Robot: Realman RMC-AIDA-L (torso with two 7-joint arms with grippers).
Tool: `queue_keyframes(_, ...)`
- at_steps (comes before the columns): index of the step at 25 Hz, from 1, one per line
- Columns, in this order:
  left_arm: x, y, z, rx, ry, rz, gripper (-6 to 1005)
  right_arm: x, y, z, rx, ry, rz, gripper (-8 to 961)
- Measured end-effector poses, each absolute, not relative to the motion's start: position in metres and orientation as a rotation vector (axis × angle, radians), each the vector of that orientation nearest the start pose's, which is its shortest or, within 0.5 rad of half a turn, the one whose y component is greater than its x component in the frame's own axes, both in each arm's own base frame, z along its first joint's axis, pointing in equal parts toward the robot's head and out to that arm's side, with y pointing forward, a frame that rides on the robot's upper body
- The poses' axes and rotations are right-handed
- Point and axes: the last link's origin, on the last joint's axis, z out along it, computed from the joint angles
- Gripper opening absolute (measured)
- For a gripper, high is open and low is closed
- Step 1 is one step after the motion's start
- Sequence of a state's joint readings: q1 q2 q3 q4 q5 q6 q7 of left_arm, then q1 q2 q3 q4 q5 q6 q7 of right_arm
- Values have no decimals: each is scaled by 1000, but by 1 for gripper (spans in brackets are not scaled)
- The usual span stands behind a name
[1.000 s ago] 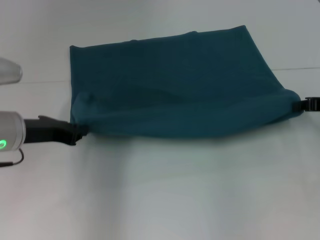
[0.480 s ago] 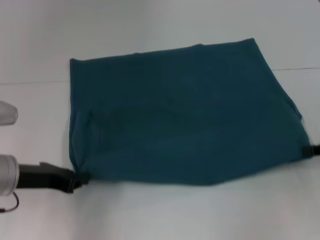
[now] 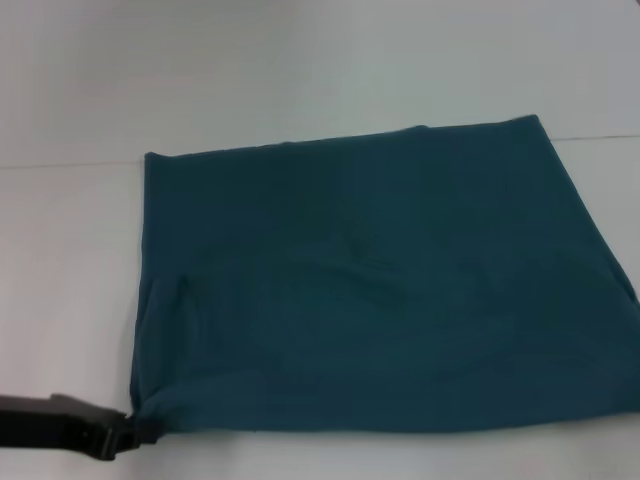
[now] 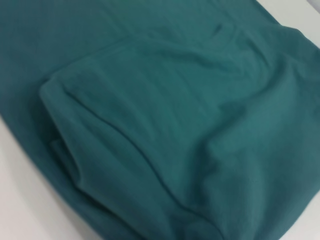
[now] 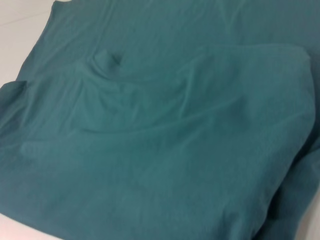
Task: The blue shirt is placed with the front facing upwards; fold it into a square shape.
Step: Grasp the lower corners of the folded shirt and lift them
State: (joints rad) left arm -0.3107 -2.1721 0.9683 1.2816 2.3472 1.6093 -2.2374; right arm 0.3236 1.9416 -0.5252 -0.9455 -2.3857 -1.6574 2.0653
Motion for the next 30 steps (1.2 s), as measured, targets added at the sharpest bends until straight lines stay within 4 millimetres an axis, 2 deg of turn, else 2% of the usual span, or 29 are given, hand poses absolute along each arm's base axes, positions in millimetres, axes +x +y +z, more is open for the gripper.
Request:
queue_keyframes(4,-272,277,25,-2539,-1389,-60,80,381,250,111,-2242,1609,196,35)
queue_keyframes(8,-275,266,22,-2545,-1421,-29,80,385,236,111,-2249,1654,185,35)
queue_keyframes(18,-286,244,25,-2507,-1500,11,80,393,212,99,-2263,1722,126,35)
queue_keyframes(24,-287,236,22,-2536,-1524,37,74,393,206,102,-2240,1722,144,34)
queue_keyframes(30,-287,234,23,-2566,-1517,52,71,388,212,99,-2261,1709,163,39)
